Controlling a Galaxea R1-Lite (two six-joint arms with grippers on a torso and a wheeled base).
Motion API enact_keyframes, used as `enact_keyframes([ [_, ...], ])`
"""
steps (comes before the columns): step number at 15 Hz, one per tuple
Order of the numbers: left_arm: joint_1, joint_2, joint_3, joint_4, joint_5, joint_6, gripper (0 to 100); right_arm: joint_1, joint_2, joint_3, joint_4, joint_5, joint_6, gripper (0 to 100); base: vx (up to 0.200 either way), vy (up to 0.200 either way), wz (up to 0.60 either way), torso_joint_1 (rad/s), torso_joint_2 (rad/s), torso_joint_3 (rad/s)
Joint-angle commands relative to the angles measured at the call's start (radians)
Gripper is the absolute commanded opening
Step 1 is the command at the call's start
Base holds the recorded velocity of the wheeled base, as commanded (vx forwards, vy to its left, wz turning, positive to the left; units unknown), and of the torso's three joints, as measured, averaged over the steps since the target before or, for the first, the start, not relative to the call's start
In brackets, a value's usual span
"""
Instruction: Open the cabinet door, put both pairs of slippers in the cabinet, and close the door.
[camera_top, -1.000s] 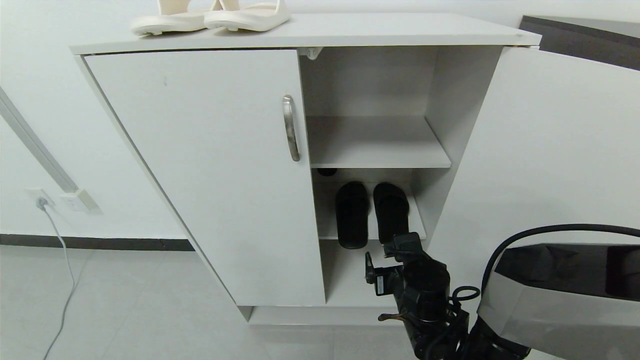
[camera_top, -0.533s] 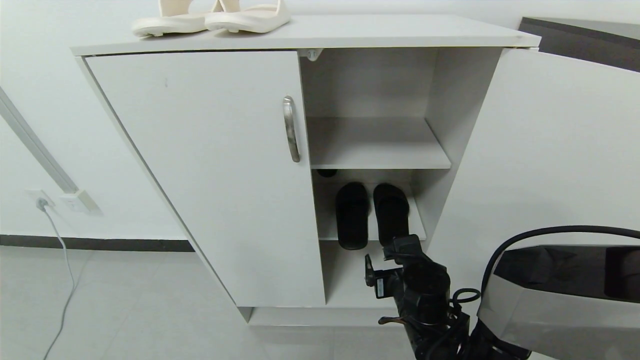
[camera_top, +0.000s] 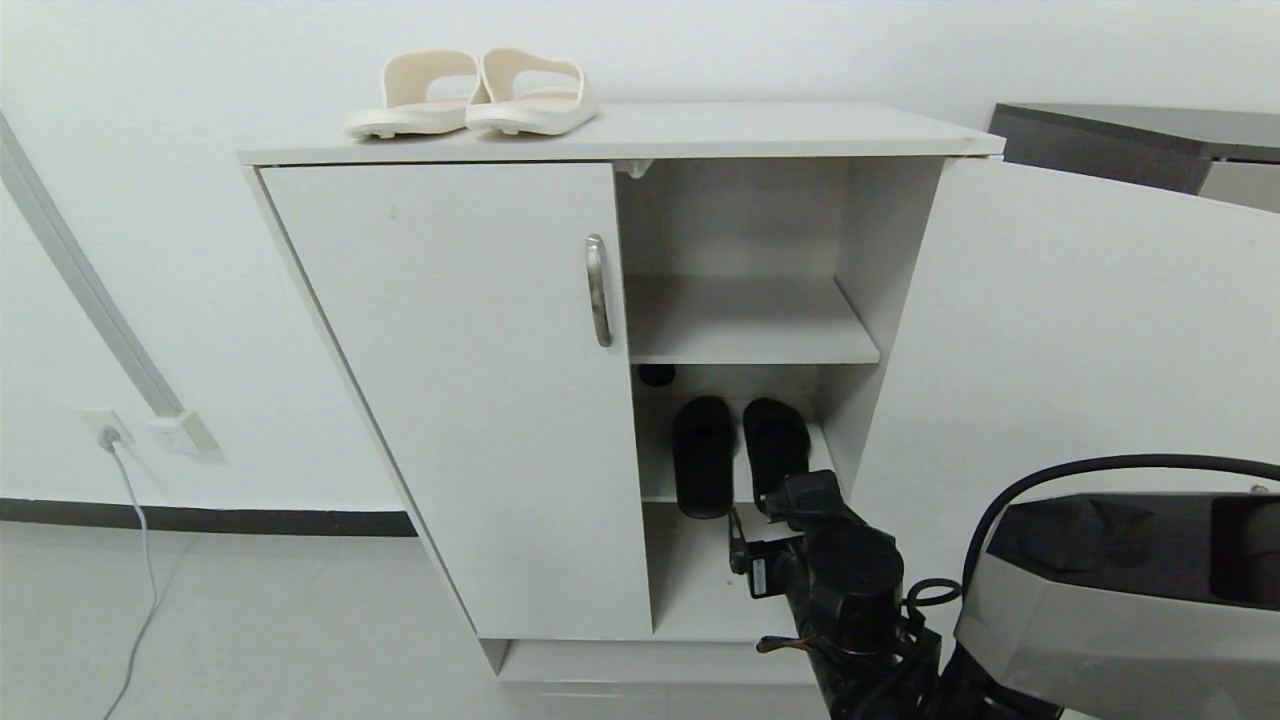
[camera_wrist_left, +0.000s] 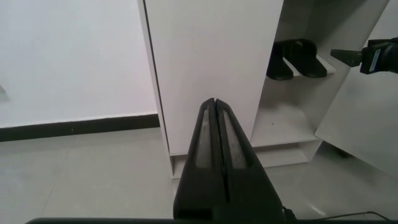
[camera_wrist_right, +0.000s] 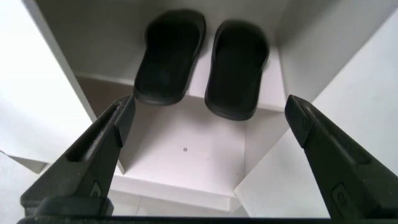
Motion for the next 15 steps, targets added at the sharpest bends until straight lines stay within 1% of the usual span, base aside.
enact_keyframes([
  [1,0.0,0.002,0.0,0.0,0.001,-0.001,0,0.0,0.003,-0.006,-0.001,-0.001,-0.001,100,0.0,0.0,0.0,0.002,0.0,0.144],
  [10,0.0,0.002,0.002,0.0,0.001,-0.001,0,-0.001,0.018,-0.001,-0.024,-0.004,-0.001,100,0.0,0.0,0.0,0.001,0.0,0.008],
  [15,0.0,0.002,0.002,0.0,0.001,-0.001,0,-0.008,0.026,-0.004,-0.036,-0.004,-0.002,100,0.0,0.2,0.0,0.005,0.0,0.005],
])
